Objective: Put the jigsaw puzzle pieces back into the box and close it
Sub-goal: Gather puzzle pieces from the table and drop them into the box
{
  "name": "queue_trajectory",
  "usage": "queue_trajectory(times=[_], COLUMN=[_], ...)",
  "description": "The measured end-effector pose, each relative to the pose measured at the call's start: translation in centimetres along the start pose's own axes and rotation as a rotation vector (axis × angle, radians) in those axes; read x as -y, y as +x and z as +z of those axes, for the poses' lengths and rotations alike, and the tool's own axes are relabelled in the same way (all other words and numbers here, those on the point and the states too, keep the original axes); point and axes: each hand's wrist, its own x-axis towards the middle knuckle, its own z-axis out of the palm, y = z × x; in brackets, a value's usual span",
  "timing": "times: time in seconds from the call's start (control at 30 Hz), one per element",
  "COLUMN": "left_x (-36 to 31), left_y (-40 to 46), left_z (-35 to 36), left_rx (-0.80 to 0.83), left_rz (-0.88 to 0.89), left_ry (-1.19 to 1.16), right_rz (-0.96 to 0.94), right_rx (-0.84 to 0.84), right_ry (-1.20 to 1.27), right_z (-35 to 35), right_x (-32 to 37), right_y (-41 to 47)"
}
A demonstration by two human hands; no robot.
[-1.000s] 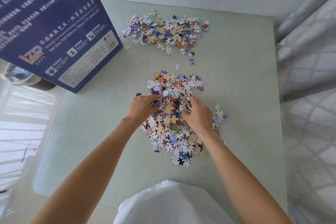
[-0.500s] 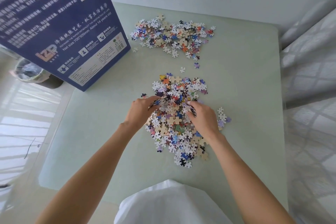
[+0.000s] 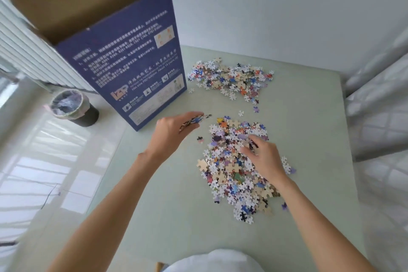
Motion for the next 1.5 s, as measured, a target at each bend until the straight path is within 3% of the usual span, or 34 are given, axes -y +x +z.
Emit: queue_trajectory(times=[0.2, 0.37, 0.63, 0.8, 0.93, 1.2, 1.33, 1.5], left_x=[-0.3, 2.3, 5.5, 6.1, 5.9, 6.3, 5.9, 5.4], left_y=[5.0, 8.8, 10.8, 10.8, 10.8, 10.7, 10.3, 9.6], left_z=[-13.6, -20.4, -20.1, -20.1, -20.2, -20.6, -20.4, -20.1], left_rx=[-0.426, -0.631, -0.370, -0.311, -0.333, -0.341, -0.326, -0.358], left_rz=[0.205, 0.145, -0.117, -0.227, -0.203, -0.223, -0.216, -0.142], left_ry=[0.168, 0.284, 0.466, 0.499, 0.467, 0.394, 0.426, 0.445], right_rz=[-0.134, -0.271, -0.550, -0.695, -0.720, -0.772, -0.786, -0.831], right_rx=[-0.093, -0.106, -0.138, -0.059, 0.007, 0.154, 0.305, 0.235], right_ry=[0.175, 0.228, 0.247, 0.238, 0.219, -0.079, -0.243, -0.317], right_z=[-3.5, -4.5, -7.3, -8.7, -7.7, -5.9, -5.7, -5.2], right_x=[8.1, 13.5, 22.4, 28.9, 31.7, 33.9, 34.3, 34.5], right_y=[3.1, 7.5, 14.5, 18.9, 22.3, 25.3, 26.0, 26.2])
